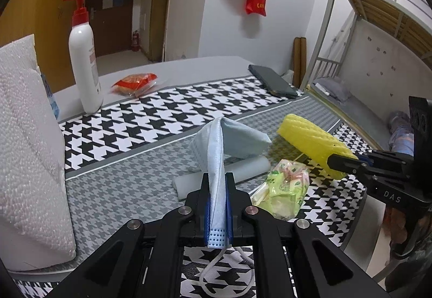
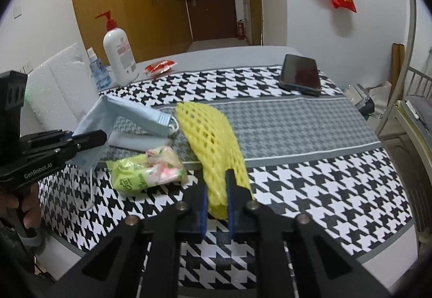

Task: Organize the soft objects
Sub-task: 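Close the left tool on the mask while the right tool grasps the yellow sponge, then lift the mask with the left tool while the right tool carries the sponge toward the box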

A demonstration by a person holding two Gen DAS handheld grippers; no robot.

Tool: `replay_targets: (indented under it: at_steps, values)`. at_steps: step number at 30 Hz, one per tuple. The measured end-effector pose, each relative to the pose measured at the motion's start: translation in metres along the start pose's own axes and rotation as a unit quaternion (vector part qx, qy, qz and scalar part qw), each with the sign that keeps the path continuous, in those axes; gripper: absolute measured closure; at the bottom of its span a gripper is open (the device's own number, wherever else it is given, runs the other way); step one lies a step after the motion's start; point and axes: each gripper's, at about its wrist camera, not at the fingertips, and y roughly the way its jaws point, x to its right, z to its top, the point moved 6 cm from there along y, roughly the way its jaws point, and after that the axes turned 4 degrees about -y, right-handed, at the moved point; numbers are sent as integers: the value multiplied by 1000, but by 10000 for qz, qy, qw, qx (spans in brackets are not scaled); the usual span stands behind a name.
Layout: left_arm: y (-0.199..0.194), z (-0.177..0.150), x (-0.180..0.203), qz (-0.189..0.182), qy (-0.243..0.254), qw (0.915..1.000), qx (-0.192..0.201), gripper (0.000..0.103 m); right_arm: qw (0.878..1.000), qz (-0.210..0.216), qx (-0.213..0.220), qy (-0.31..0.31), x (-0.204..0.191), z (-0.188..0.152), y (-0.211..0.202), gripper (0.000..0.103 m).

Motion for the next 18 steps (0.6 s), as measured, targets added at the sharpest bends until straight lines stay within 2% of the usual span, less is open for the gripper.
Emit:
replay_targets:
  at_steps: [11,18]
  values:
    - [-22,9,11,-160,69,9992,358,94,9998,-70,161,-14,-2,4,-23,89]
    - [-43,13,19,-93,113,9987,497,94,9992,-98,384,-55,-5,8,-49,89]
